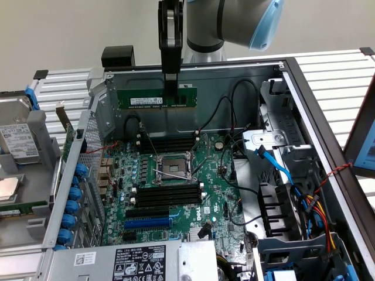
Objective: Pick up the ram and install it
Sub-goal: 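Pick up the ram and move it above insertion slot, then insert the ram into the slot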
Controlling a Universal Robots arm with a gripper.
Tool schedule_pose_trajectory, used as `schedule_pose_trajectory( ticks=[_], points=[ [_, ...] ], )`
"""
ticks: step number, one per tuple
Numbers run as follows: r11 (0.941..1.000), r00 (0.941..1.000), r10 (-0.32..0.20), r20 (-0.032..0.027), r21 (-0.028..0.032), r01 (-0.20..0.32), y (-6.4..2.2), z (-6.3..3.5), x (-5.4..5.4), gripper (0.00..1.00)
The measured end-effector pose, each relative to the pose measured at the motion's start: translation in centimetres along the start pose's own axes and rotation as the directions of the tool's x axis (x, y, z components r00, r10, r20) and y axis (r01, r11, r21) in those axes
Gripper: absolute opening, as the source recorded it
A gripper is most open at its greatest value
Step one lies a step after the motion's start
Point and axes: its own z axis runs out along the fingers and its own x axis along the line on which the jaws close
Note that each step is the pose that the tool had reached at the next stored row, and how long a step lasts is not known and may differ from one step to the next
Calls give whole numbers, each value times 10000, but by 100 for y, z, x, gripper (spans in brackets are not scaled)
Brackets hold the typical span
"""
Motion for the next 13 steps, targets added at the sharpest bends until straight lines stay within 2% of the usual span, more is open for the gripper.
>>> schedule_pose_trajectory(
  ticks=[3, 4, 13],
  points=[
    [10000, 9985, -31, 541, -17, 32, 2, 0, 3, 12],
    [10000, 9978, -38, 663, -22, 40, 3, 0, 4, 12],
    [10000, 9978, -38, 664, -21, 39, 3, 0, 4, 12]
  ],
)
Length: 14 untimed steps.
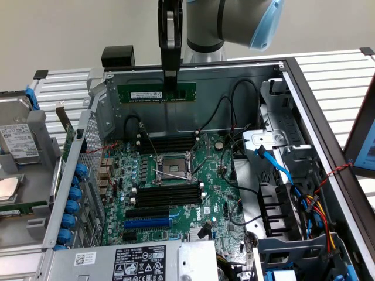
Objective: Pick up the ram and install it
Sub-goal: 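Insert the ram into the slot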
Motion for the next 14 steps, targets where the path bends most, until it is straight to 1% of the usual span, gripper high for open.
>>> schedule_pose_trajectory(
  ticks=[6, 10, 14],
  points=[
    [10000, 10000, 15, 3, 10, -15, -2, 8, 13, 12],
    [9999, 10000, 80, 26, 70, -80, -4, 60, 32, 12],
    [9995, 9995, 299, 47, 86, -299, -10, 129, 42, 12]
  ],
)
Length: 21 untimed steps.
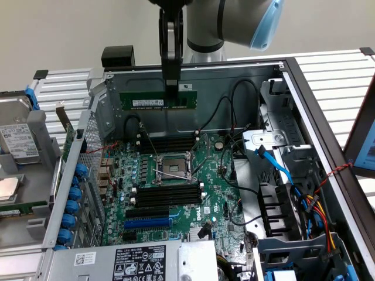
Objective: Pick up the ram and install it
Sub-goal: 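Insert the ram into the slot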
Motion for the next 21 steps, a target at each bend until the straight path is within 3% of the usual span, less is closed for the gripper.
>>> schedule_pose_trajectory(
  ticks=[4, 15, 21],
  points=[
    [9997, 9997, 257, 17, 22, -257, -6, 73, 16, 12],
    [9995, 9995, 319, 15, 36, -319, -41, 270, 37, 12],
    [9995, 9995, 310, 18, 117, -310, -49, 360, 40, 12]
  ],
)
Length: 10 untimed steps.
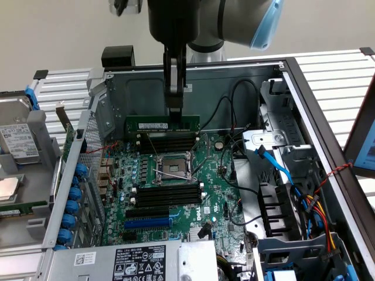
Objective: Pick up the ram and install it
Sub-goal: 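Insert the ram into the slot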
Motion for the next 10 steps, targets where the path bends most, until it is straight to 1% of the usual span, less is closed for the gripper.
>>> schedule_pose_trajectory(
  ticks=[3, 10],
  points=[
    [10000, 10000, -5, 4, 37, 5, -3, 44, 11, 12],
    [10000, 10000, -6, 10, 85, 6, -20, 158, 136, 12]
  ],
)
